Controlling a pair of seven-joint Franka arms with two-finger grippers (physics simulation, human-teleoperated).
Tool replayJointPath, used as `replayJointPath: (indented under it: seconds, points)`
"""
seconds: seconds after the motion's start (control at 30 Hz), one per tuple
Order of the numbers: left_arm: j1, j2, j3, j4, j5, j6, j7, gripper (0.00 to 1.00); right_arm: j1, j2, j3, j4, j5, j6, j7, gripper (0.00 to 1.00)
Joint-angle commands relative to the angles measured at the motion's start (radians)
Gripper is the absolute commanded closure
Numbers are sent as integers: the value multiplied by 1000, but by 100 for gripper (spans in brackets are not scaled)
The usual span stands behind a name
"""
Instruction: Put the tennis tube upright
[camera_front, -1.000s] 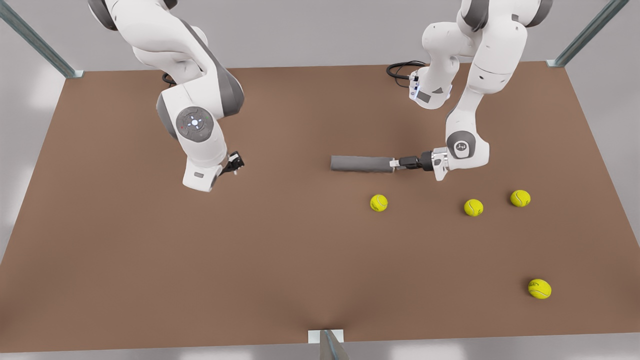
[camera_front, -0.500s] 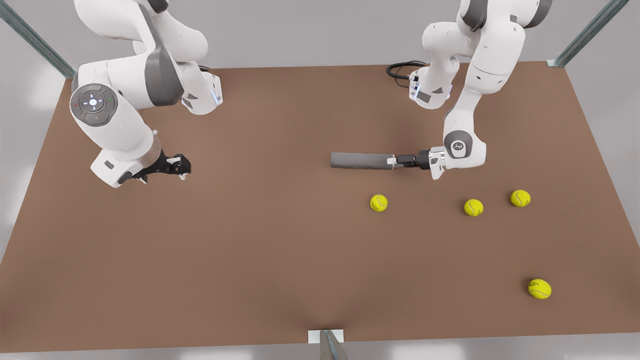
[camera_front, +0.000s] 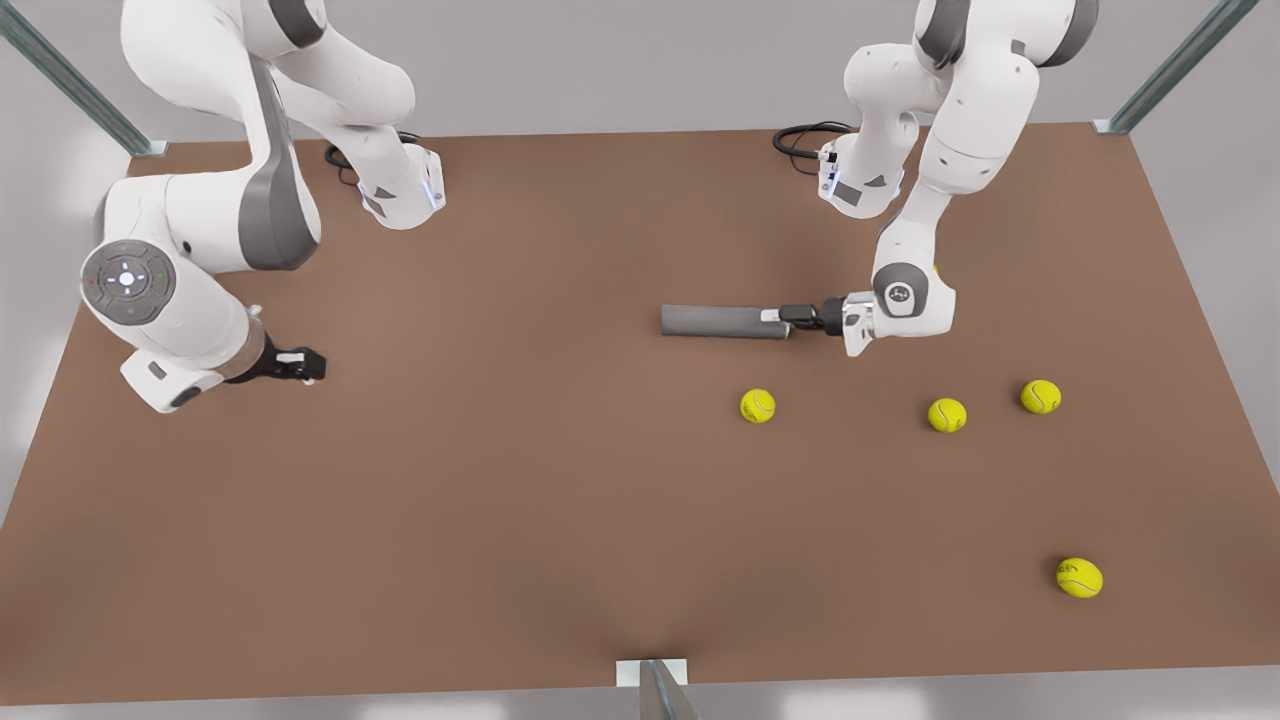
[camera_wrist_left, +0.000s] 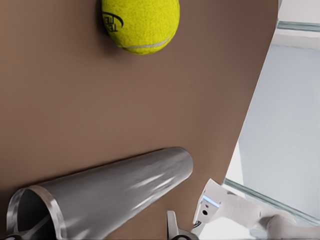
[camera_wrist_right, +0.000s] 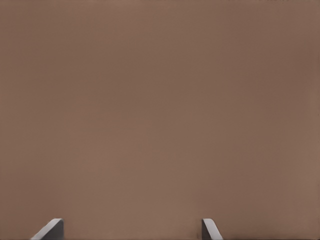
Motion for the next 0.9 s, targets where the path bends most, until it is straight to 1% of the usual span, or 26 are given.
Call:
replayJointPath:
  seconds: [0.0, 0.03, 0.07, 0.1, 0.17, 0.2, 0.27, 0.3, 0.37, 0.43, 0.57, 0.6, 0.63, 0.67, 0.77, 0.8, 0.83, 0.87]
  points:
    - [0, 0, 0, 0, 0, 0, 0, 0, -13, 0, 0, -2, 10, 0, 0, 0]
    - [0, 0, 0, 0, -2, 0, 12, 0, -8, 2, 0, -8, 12, -3, 6, 0]
    - [0, 0, 0, 0, -2, -2, 20, 0, -13, 9, 0, -9, 18, -15, 106, 0]
    - [0, 0, 0, 0, 0, -2, 21, 0, 3, 12, 0, -12, 18, -17, 139, 0]
    - [0, 2, -2, 0, 0, -2, 23, 0, 10, 12, 9, -5, 18, -17, 135, 0]
    - [0, 6, -3, 0, 0, 0, 24, 0, 30, 11, 27, -5, 17, -17, 132, 0]
    - [0, 9, -15, 2, -2, 0, 24, 0, 41, 12, 29, -3, 15, -15, 132, 0]
    - [0, 9, -15, 2, -2, 0, 24, 2, 41, 28, 27, -5, 20, -14, 139, 0]
    - [0, 9, -18, 2, -2, 0, 24, 19, 35, 29, 27, -17, 20, -26, 138, 0]
    - [0, 14, -18, 2, -2, 2, 24, 32, 43, 57, 27, -14, 17, -43, 139, 0]
    - [0, 14, -18, 2, -2, 0, 24, 38, 44, 49, 24, -2, 10, -103, 145, 0]
    - [0, 14, -18, 2, -2, 0, 24, 39, 56, 51, 30, -3, 10, -103, 147, 0]
    - [0, 14, -18, 2, -2, 0, 24, 42, 113, 52, 27, -3, -23, -103, 170, 0]
    - [0, 14, -18, 3, -2, 0, 24, 44, 119, 54, 27, -3, -23, -103, 176, 0]
    - [0, 14, -31, 3, -2, 2, 24, 49, 98, 55, 24, 6, 4, -109, 181, 0]
    - [0, 14, -35, 3, -3, 2, 23, 49, 93, 54, 26, 72, 12, -127, 178, 0]
    - [0, 14, -35, 5, -2, 2, 23, 49, 115, 52, 34, 106, 6, -192, 179, 0]
    - [0, 15, -35, 5, -2, 2, 21, 49, 142, 49, 34, 106, 6, -195, 176, 0]
